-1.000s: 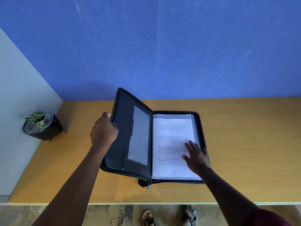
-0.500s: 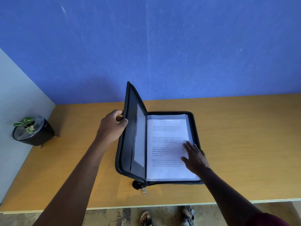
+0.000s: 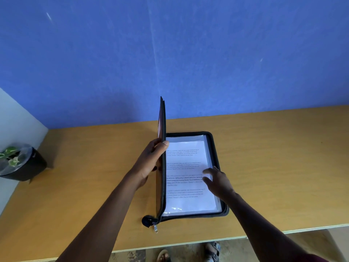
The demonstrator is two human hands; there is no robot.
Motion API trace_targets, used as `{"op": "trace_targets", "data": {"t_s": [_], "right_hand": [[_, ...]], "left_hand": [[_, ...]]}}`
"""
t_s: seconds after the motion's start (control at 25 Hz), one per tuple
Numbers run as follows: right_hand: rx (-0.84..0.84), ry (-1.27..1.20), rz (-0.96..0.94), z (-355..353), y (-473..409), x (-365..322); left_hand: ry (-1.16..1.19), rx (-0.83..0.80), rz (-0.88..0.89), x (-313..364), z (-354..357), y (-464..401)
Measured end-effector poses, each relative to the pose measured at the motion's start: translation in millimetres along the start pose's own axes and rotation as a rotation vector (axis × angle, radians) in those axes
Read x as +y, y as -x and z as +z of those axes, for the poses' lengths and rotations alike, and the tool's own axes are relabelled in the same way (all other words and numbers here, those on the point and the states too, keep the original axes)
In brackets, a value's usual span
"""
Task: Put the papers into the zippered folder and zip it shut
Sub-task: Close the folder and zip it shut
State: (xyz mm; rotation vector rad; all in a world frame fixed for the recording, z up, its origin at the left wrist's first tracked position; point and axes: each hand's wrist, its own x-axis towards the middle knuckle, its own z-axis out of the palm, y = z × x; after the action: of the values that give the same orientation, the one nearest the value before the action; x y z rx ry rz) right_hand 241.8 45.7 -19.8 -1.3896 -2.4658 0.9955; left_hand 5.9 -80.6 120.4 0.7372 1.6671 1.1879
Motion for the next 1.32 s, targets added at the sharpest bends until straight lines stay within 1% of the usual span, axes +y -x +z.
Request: {"op": "trace_targets", "data": {"t_s": [0.04, 0.12, 0.16, 0.2, 0.24, 0.28, 0.32, 0.4, 0.44, 0.52, 0.56, 0.6, 0.68, 0.76, 0.84, 0.92, 1.0, 1.04, 1.32], "right_hand": [[-0.022, -0.123, 0.014, -4, 0, -5], [-0.145, -0.476, 0.080, -17, 0, -18], [-0.237, -0.634, 0.118, -24, 1, -26], [-0.323, -0.741, 0.135, -31, 1, -32], [-0.389, -0.789, 0.126, -37, 2, -35], [-0.432, -0.826, 0.114, -40, 2, -37], [-0.452, -0.868, 0.107, -43, 2, -37], [-0.441, -1.011, 0.130, -45, 0, -32], [-0.435, -1.097, 0.144, -46, 0, -28], [-0.439, -1.236, 0.144, -49, 1, -14], [-0.434, -1.235, 0.137, -50, 2, -6], [-0.404, -1.177, 0.135, -49, 3, 3], [-0.253, -0.923, 0.174, -44, 2, 17], [-0.104, -0.631, 0.246, -37, 0, 24], [-0.031, -0.425, 0.291, -31, -2, 28], [-0.015, -0.260, 0.275, -26, -5, 32], [-0.021, -0.094, 0.252, -22, -11, 36], [-0.030, -0.057, 0.257, -21, -13, 37], [-0.101, 0.020, 0.261, -19, -28, 39]], "left_hand": [[0.000, -0.021, 0.010, 0, 11, -3], [-0.009, 0.004, 0.072, 0, 36, -10], [-0.039, 0.053, 0.120, -1, 49, -14], [-0.081, 0.113, 0.171, -1, 63, -19], [-0.132, 0.165, 0.202, -2, 76, -24], [-0.189, 0.189, 0.191, -3, 88, -27], [-0.259, 0.184, 0.130, -5, 99, -31], [-0.393, 0.117, -0.035, -14, 117, -41], [-0.439, 0.075, -0.073, -20, 122, -45], [-0.513, -0.001, -0.092, -34, 122, -49], [-0.548, -0.031, -0.096, -44, 118, -49], [-0.596, -0.053, -0.100, -55, 113, -48], [-0.738, -0.053, -0.103, -82, 98, -43], [-0.868, -0.003, -0.111, -108, 80, -37], [-0.888, 0.046, -0.179, -124, 63, -29], [-0.851, 0.074, -0.219, -134, 53, -20], [-0.875, 0.087, -0.203, -138, 49, -16], [-0.882, 0.095, -0.192, -139, 50, -15], [-0.858, 0.126, -0.187, -142, 52, -15]]}}
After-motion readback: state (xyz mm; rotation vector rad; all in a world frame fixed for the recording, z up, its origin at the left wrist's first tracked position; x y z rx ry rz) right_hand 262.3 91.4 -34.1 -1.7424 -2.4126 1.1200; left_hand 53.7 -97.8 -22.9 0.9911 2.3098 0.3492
